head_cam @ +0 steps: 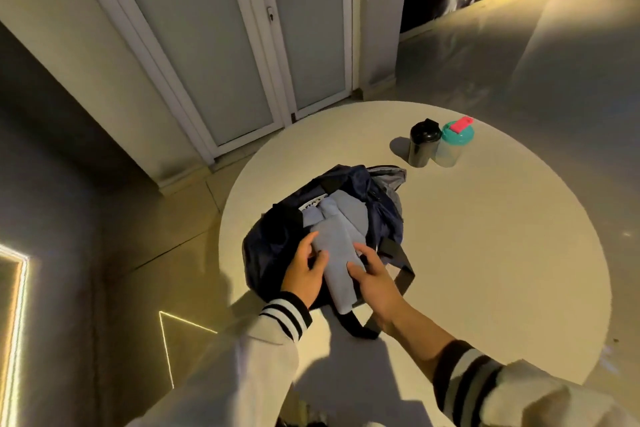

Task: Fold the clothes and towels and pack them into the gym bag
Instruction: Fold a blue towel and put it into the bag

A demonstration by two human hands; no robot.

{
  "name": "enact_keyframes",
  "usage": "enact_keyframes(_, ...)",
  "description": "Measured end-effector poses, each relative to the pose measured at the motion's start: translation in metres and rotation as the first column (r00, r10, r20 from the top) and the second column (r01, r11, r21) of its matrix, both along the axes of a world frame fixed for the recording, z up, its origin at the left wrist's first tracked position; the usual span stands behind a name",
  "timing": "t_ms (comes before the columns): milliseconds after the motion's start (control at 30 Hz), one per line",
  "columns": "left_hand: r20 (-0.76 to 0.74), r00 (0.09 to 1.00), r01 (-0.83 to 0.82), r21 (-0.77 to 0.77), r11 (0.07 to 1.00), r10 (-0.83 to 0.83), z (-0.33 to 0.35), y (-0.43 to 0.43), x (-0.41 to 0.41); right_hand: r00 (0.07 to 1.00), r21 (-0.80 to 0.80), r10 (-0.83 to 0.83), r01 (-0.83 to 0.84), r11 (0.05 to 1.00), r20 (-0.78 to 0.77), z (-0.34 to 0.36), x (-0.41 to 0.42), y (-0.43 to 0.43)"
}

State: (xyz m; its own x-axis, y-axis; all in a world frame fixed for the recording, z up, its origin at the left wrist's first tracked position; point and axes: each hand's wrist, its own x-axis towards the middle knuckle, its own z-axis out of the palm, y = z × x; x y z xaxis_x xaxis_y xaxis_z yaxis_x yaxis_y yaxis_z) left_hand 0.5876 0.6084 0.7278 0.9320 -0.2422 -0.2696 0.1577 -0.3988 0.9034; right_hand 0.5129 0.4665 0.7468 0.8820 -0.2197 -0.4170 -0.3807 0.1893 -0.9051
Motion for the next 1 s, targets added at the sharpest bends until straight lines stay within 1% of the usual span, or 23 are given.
enact_keyframes(67,0.062,0.996,0.048,0.163,0.985,-0.059,-0.009,0.02,0.032,0.999,-0.083,-0.032,0.029,0.996,-0.036,-0.01,0.018,0.012)
enact_keyframes(100,0.094,0.988,0.091,0.278,0.956,-0.121,-0.015,0.027,0.046,0.996,-0.121,-0.061,0.053,0.991,-0.061,-0.017,0.027,0.016)
enact_keyframes(167,0.121,0.953,0.178,0.514,0.839,-0.276,-0.025,0.038,0.069,0.987,-0.196,-0.117,0.094,0.976,-0.114,-0.027,0.044,0.023)
enact_keyframes(200,0.116,0.938,0.203,0.583,0.787,-0.327,-0.03,0.04,0.079,0.982,-0.215,-0.14,0.11,0.97,-0.127,-0.031,0.05,0.027)
enact_keyframes(233,0.101,0.929,0.22,0.624,0.75,-0.356,-0.033,0.043,0.088,0.979,-0.226,-0.161,0.129,0.965,-0.127,-0.036,0.057,0.03)
enact_keyframes(333,0.02,0.929,0.259,0.676,0.69,-0.369,-0.041,0.042,0.107,0.968,-0.258,-0.221,0.185,0.948,-0.117,-0.043,0.074,0.036)
enact_keyframes(433,-0.043,0.919,0.294,0.739,0.606,-0.393,-0.047,0.039,0.12,0.964,-0.345,-0.255,0.213,0.914,-0.08,-0.048,0.09,0.032)
enact_keyframes(500,-0.087,0.914,0.321,0.755,0.573,-0.396,-0.049,0.038,0.13,0.972,-0.384,-0.222,0.18,0.906,-0.069,-0.052,0.097,0.03)
enact_keyframes(533,-0.107,0.911,0.335,0.753,0.566,-0.398,-0.051,0.039,0.135,0.981,-0.389,-0.177,0.132,0.912,-0.084,-0.052,0.1,0.031)
enact_keyframes(567,-0.119,0.909,0.347,0.745,0.57,-0.398,-0.051,0.041,0.14,0.986,-0.404,-0.124,0.068,0.912,-0.114,-0.056,0.103,0.032)
enact_keyframes(600,-0.116,0.912,0.348,0.727,0.592,-0.393,-0.052,0.043,0.145,0.986,-0.434,-0.079,0.008,0.901,-0.148,-0.061,0.106,0.034)
enact_keyframes(633,-0.098,0.919,0.337,0.697,0.634,-0.381,-0.052,0.045,0.148,0.981,-0.465,-0.064,-0.029,0.885,-0.184,-0.067,0.109,0.036)
enact_keyframes(700,-0.061,0.943,0.296,0.601,0.742,-0.327,-0.051,0.051,0.155,0.963,-0.505,-0.118,-0.02,0.863,-0.24,-0.079,0.112,0.038)
enact_keyframes(767,-0.05,0.961,0.257,0.518,0.816,-0.271,-0.05,0.056,0.162,0.941,-0.515,-0.183,0.011,0.857,-0.286,-0.083,0.112,0.038)
enact_keyframes(833,-0.065,0.961,0.266,0.497,0.826,-0.27,-0.048,0.058,0.17,0.931,-0.519,-0.216,0.035,0.854,-0.293,-0.083,0.112,0.036)
enact_keyframes(900,-0.07,0.952,0.293,0.487,0.823,-0.298,-0.047,0.056,0.177,0.93,-0.531,-0.257,0.082,0.843,-0.264,-0.078,0.116,0.036)
enact_keyframes(1000,-0.114,0.967,0.255,0.436,0.863,-0.227,-0.045,0.049,0.181,0.944,-0.508,-0.288,0.17,0.845,-0.162,-0.069,0.124,0.043)
